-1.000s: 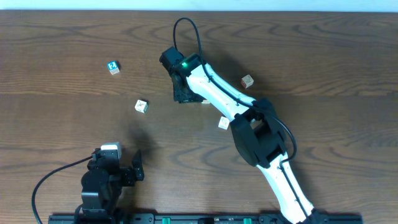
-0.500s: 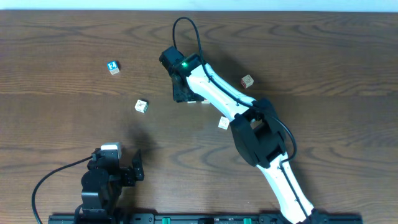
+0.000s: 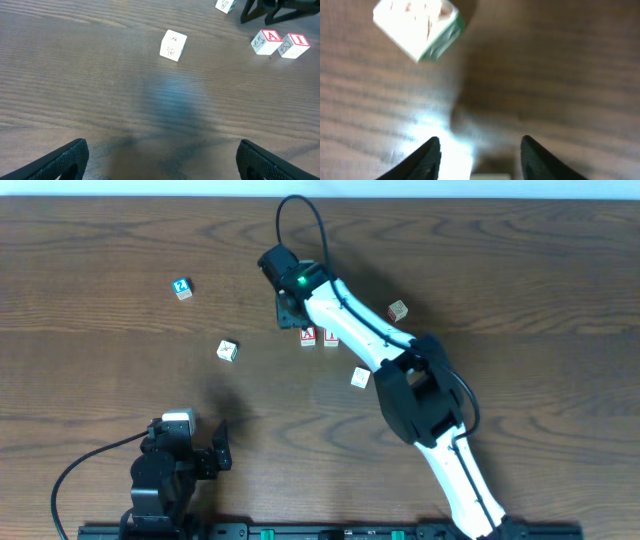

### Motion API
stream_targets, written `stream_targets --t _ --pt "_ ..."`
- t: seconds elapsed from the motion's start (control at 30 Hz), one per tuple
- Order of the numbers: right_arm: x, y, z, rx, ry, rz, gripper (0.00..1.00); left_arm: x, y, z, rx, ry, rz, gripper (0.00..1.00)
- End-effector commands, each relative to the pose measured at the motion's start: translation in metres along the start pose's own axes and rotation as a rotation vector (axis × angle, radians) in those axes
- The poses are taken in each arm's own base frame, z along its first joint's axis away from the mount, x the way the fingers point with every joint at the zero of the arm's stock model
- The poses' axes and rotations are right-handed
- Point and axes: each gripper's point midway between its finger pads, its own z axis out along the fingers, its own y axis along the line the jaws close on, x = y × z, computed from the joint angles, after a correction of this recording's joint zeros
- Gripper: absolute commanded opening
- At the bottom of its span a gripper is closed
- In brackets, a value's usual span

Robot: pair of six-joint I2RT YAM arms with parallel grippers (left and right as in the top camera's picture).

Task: Spell out Ai2
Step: 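Release the 'A' block and withdraw the right gripper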

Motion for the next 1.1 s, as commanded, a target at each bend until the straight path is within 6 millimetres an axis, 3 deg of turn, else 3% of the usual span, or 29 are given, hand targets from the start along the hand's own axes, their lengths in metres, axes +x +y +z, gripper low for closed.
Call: stream_targets --t 0.0,0.1,0.17,0.23,0.33,0.4,0.57,0.7,0.8,1.0,1.07 --pt "-0.028 -0.013 -0.028 -0.009 -0.079 -0.005 0.47 0.001 0.001 0.001 -0.003 -0.001 0.009 0.95" --pt "-0.054 -0.014 -0.093 -0.059 -0.183 -0.009 0.48 0.001 0.001 0.001 -0.003 -0.001 0.009 0.95" --pt "-0.06 -0.019 -0.135 -0.078 -0.226 0.0 0.49 0.001 0.001 0.001 -0.003 -0.001 0.009 0.95" --pt "-0.057 -0.031 -0.178 -0.072 -0.269 0.006 0.49 0.001 0.001 0.001 -0.003 -0.001 0.009 0.95" --pt "-0.037 -0.051 -0.222 -0.087 -0.333 0.016 0.51 0.001 0.001 0.001 -0.003 -0.001 0.009 0.95" --pt "-0.016 -0.066 -0.239 -0.104 -0.354 0.021 0.54 0.001 0.001 0.001 -0.003 -0.001 0.009 0.95" --pt "0.063 -0.118 -0.275 -0.063 -0.26 -0.001 0.7 0.001 0.001 0.001 -0.003 -0.001 0.009 0.95" --pt "0.1 -0.138 -0.301 -0.062 -0.199 -0.018 0.87 0.001 0.001 0.001 -0.003 -0.001 0.009 0.95" --pt "0.115 -0.141 -0.315 -0.104 -0.186 -0.021 0.99 0.001 0.001 0.001 -0.003 -0.001 0.009 0.95" --pt "0.127 -0.135 -0.332 -0.194 -0.186 -0.025 0.99 0.0 0.005 0.0 -0.027 -0.007 0.027 0.95" --pt "0.128 -0.133 -0.332 -0.206 -0.18 -0.026 0.99 -0.011 0.003 0.0 -0.016 -0.05 0.0 0.96"
